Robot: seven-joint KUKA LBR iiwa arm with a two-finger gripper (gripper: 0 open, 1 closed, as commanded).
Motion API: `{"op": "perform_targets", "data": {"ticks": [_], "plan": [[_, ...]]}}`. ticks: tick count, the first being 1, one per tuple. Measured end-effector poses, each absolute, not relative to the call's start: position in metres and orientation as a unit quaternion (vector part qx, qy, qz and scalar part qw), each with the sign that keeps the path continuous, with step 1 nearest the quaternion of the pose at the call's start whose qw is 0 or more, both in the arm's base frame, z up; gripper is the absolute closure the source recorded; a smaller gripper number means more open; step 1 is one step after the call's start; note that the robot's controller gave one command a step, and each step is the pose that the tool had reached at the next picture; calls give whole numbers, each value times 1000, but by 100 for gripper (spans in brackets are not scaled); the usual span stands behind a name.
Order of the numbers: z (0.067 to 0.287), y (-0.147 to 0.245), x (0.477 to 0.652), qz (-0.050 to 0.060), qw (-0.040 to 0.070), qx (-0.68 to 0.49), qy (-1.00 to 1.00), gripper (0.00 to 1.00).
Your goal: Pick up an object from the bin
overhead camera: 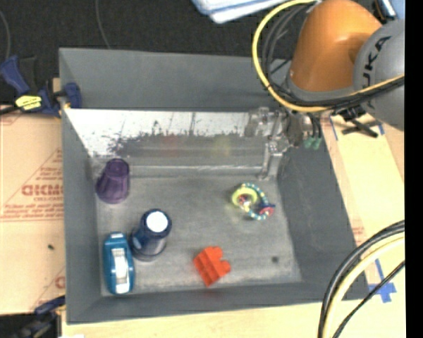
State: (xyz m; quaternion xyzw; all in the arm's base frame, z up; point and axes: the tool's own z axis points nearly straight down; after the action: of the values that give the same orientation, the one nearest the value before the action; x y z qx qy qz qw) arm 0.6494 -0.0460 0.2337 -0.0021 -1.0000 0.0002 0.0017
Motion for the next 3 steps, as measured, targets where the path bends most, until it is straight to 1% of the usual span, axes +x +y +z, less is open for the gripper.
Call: {"op": "perform_targets", "data": {"ticks": [1,2,3], "plan": [[239,-46,651,1,-3,-2,-1000,0],[168,-99,641,0,0,-52,-999,0],[142,-144,578,1,-3,42,-999,0]]}}
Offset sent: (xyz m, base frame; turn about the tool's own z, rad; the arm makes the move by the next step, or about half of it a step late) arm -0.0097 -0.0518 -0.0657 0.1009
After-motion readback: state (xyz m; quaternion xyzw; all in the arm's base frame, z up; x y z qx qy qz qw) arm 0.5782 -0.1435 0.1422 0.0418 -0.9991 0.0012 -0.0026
